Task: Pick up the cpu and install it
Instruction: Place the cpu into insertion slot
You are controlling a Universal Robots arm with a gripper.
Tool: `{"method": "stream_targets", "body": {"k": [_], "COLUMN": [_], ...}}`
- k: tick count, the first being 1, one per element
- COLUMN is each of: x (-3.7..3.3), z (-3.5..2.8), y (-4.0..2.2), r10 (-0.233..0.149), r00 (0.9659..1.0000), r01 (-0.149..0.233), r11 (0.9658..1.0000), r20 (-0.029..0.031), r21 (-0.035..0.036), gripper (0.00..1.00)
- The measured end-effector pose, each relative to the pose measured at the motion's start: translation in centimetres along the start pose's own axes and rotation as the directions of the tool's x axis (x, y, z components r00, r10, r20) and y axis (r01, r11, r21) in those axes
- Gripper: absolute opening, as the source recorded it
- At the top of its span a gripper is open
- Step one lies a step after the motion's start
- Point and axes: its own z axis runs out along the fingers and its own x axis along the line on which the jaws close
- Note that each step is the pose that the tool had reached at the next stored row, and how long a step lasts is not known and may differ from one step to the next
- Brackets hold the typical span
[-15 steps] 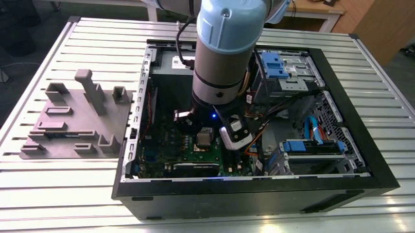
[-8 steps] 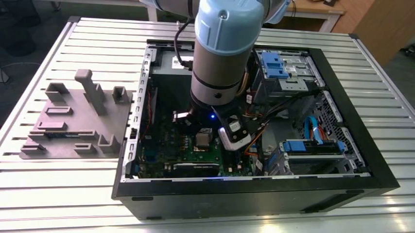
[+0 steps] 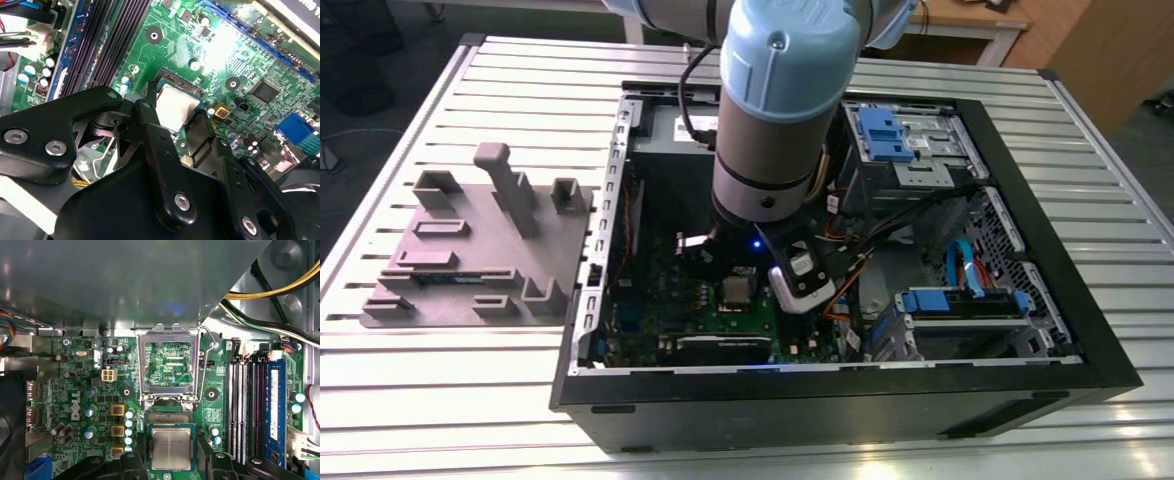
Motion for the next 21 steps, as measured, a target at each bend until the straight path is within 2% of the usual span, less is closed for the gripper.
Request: {"method": "stream_targets", "body": {"k": [3,11,21], "x": [0.01,0.02,0.1], "z": [0.22,0.33,0.88], "y": [-0.01,-0.01,-0.03], "r10": [0.0,0.0,0.0], "r00": [1.0,1.0,1.0], "r01": [0.0,0.0,0.0], "r11": [1.0,1.0,1.0], "r20": [-0.0001,-0.0001,-0.0002], "r21": [0.0001,0.0002,0.0002], "gripper": [0.47,0.47,0.47]}}
